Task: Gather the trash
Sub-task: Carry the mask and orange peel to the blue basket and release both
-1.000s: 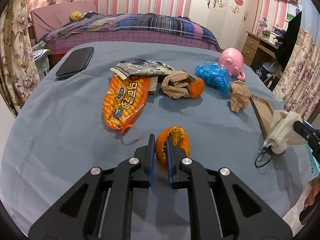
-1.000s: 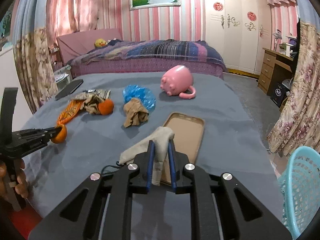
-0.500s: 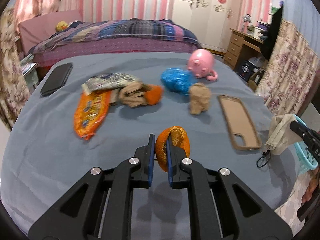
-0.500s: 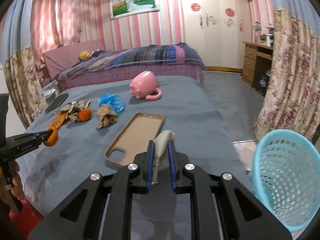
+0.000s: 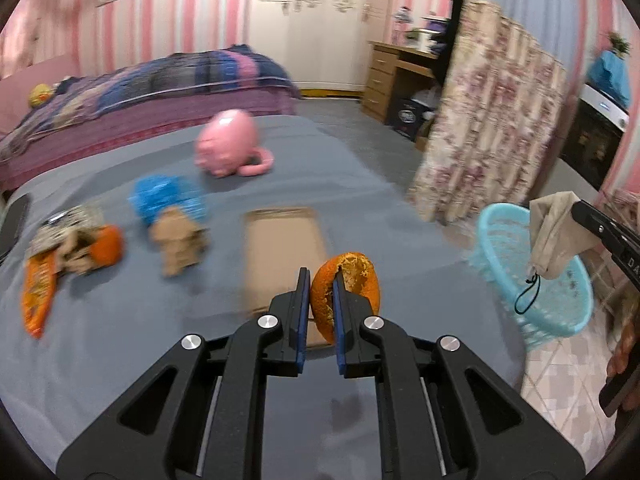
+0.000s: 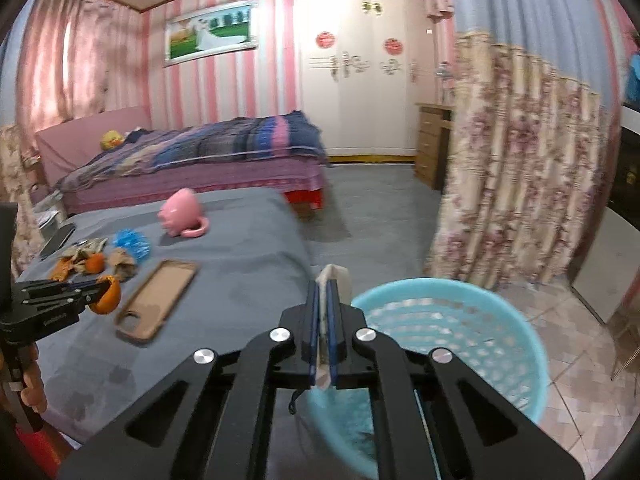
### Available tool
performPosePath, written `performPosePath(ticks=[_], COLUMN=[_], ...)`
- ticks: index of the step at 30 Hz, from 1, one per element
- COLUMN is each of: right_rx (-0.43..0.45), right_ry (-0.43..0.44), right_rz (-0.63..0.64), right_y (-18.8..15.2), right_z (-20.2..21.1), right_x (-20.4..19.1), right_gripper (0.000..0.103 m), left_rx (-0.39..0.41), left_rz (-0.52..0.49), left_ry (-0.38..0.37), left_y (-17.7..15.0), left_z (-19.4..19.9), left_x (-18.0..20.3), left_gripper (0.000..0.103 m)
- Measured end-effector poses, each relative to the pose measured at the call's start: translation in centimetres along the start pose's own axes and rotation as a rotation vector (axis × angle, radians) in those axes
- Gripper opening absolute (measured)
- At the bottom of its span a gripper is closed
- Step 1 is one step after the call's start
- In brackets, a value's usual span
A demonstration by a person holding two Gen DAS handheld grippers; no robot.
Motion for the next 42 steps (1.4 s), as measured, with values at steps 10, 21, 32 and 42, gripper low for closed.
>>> performPosePath(ticks=[10, 21, 32, 42], right_rx=[0.030, -0.020, -0.036, -0.048], right_ry=[-0.144, -0.197, -0.200, -0.202], right_rz=[-0.083, -0.125, -0.153, -0.155], right_y=[0.1, -3.1, -4.0, -4.5], right_z=[2.6, 1.3, 0.2, -1.1], right_x=[9.9, 14.0, 15.1, 13.9], right_gripper=[0.004, 0.004, 0.004, 0.005], left_rx=[-0.011, -0.054, -0.059, -0.033], left_rz=[-0.152, -0.255, -0.287, -0.227], left_ry=[-0.131, -0.206, -0.204, -0.148], left_y=[1.7, 1.7, 2.6, 2.8], left_z=[-3.2, -7.2, -9.0, -7.9], left_x=[12.0, 21.0, 23.0, 18.9], left_gripper=[0.009, 0.009, 0.065, 0.090])
Point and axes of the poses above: each gripper's, at about its wrist camera, not at the fingertips, and z roughly against the way its jaws point, x to its right, y to its top, the point moved 9 cm from there along -z, roughly the way its jaws point, and after that the axes turned 3 degrees about -x, right-handed, at the moved point
